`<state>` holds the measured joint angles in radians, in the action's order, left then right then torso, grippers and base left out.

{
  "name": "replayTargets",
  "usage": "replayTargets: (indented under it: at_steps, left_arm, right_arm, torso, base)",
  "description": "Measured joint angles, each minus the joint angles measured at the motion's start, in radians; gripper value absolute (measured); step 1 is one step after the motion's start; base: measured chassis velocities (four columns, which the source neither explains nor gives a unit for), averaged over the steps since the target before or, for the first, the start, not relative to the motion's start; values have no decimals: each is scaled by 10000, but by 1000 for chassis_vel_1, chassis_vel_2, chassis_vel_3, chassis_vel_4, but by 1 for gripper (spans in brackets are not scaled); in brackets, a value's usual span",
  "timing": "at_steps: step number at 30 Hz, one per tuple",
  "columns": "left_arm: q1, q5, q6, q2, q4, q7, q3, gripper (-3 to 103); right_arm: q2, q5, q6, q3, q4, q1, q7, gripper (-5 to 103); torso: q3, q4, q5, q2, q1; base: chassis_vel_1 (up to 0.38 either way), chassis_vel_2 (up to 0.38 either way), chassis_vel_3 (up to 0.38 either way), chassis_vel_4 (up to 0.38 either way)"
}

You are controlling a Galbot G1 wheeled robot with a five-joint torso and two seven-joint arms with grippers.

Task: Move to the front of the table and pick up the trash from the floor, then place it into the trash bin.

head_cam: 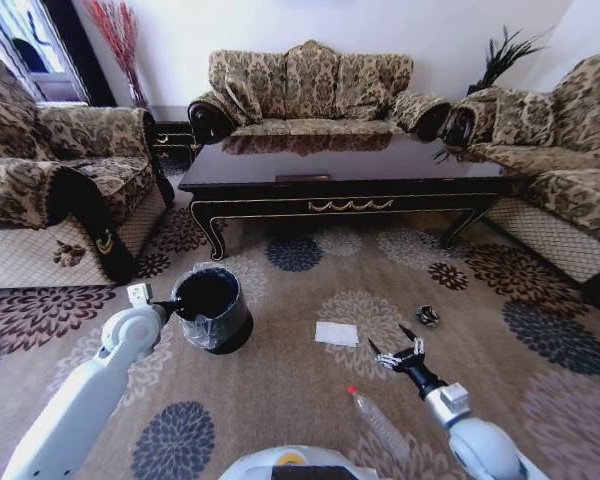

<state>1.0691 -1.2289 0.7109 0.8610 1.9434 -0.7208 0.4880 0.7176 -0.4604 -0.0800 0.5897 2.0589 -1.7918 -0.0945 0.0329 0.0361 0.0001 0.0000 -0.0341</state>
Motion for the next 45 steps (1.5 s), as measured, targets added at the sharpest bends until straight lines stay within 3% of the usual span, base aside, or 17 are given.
replayTargets:
  at_steps: [1,2,4,5,8,14,18,22,27,36,45]
  left_arm:
    - [-4,14,0,-2,0,17,2,3]
    - [-4,14,0,-2,0,17,2,3]
    - [-54,24,0,-3,-6,31,2,3]
    - [-54,24,0,-3,-6,31,2,3]
    - [-111,25,0,13,-8,43,2,3]
    - [-118,24,12,19,-40,62,4,3]
    - [-148,44,12,48,-88,71,3,3]
    - [-167,50,18,45,-89,93,-38,3]
    - [-280,57,20,13,-163,107,-88,3]
    - [-310,72,20,95,-124,108,-131,3]
    - [-319,91,20,78,71,111,-147,3]
  right_arm:
    - [-511,-464,625,78,338,-179,-318,100]
    - [-511,-464,625,78,338,-179,-318,100]
    - [-1235,-1266,2050,331,977,-461,-826,100]
    - [-1235,-1266,2050,331,977,-461,-826,100]
    - [-1787,-2098,3767,568,1407,-339,-1040,100]
    - [-1869,-1415,5385,503,1461,-285,-489,100]
    - [-1591,-1227,5514,16,1253,-197,-280,100]
    - [-1367,-831,5201,-252,914,-242,68,100]
    - [-1437,-813,5092,-348,836,-424,62,100]
    - [-1692,-1249,5875,-729,257,-568,-226,100]
    - [-1759,-1465,5960,-1414,-411,-319,-74,100]
  torso:
    - [0,0,1,0,-1]
    - [0,0,1,0,-1]
    - [0,0,-4,0,-1]
    - [0,0,-4,0,-1]
    - [0,-1,-1,0,0]
    - [0,1,-2,0,0]
    - [1,0,0,0,0]
    - [0,1,0,0,-1]
    - [0,0,0,0,-1]
    - [0,0,-2,0,0]
    - [0,0,-1,0,-1]
  base:
    - [0,0,0,0]
    - [0,0,0,0]
    - [0,0,0,0]
    - [0,0,0,0]
    - [0,0,0,0]
    - [0,0,0,0]
    - [0,0,0,0]
    - [0,0,0,0]
    - [0,0,0,0]
    - [0,0,0,0]
    - [0,0,0,0]
